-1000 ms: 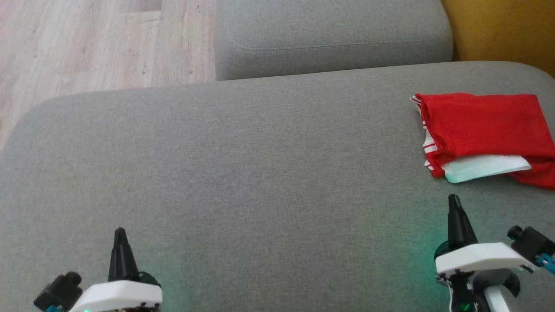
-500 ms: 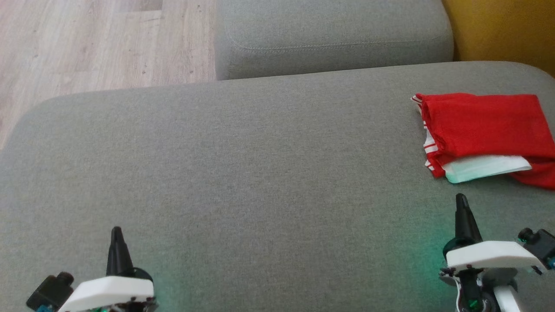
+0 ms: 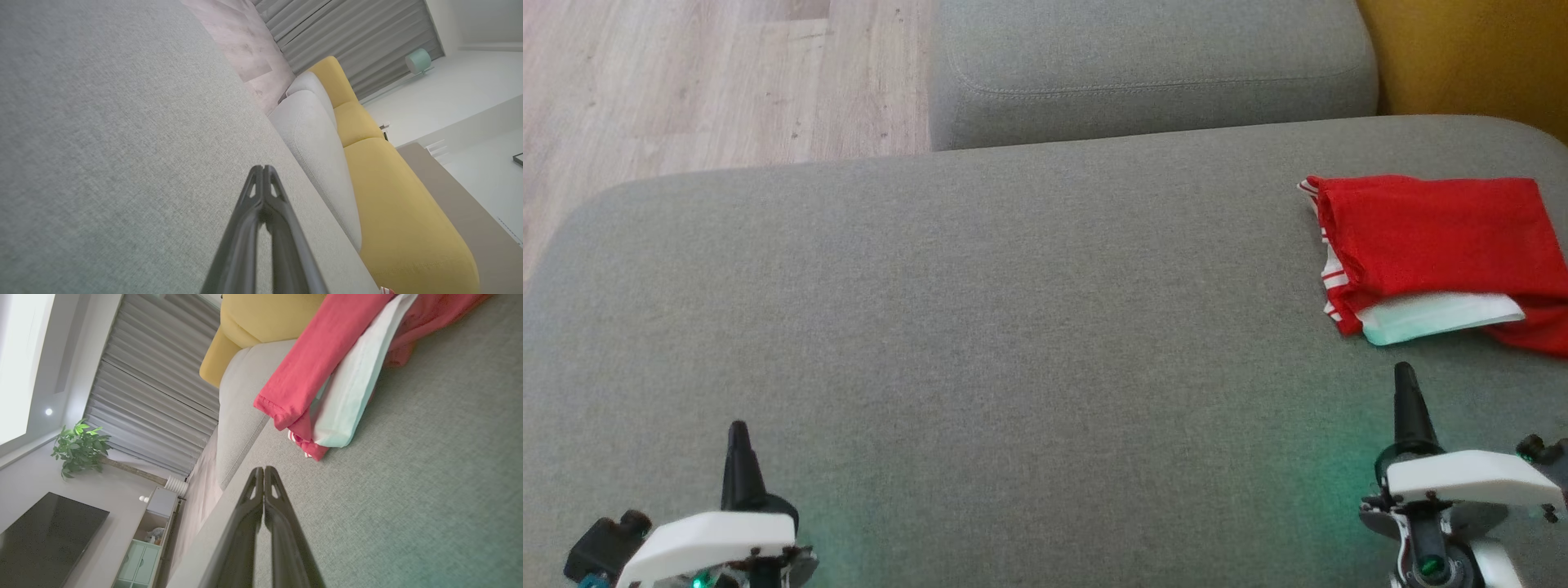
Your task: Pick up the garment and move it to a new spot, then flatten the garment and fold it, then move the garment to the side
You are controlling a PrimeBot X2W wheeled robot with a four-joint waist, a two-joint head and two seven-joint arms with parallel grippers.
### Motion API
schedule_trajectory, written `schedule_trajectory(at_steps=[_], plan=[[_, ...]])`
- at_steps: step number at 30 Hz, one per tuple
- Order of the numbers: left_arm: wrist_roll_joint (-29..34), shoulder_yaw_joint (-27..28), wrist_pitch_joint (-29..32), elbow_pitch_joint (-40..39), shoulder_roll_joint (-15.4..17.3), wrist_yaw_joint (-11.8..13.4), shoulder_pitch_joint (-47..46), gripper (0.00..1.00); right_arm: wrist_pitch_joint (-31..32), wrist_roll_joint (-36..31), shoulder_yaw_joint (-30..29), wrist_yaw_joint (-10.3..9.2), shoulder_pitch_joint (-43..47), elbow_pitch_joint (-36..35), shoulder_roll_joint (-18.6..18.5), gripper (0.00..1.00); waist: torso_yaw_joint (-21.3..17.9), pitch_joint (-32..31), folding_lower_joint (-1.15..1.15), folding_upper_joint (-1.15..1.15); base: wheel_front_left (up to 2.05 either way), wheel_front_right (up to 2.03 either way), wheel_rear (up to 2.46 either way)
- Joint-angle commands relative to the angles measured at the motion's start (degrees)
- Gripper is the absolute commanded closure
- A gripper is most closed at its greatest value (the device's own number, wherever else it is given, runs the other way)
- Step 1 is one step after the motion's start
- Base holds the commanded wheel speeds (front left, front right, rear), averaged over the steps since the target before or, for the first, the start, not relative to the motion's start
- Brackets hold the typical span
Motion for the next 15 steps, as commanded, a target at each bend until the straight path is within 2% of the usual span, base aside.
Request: schedule_trajectory(at_steps=[1, 15], plan=[[-1.7, 1.8, 0.6, -1.7, 0.2, -0.5, -3.0, 1.0, 0.6, 2.0, 0.2, -0.02, -2.9, -2.4, -0.2, 1.0, 0.0, 0.0, 0.0, 0.0, 0.0, 0.0, 0.0], [-10.3, 3.1, 3.1, -1.6, 0.3, -1.5, -3.9, 1.0, 3.1, 11.3, -1.1, -0.03, -3.0, -3.7, -0.2, 1.0, 0.1, 0.1, 0.0, 0.0, 0.0, 0.0, 0.0]])
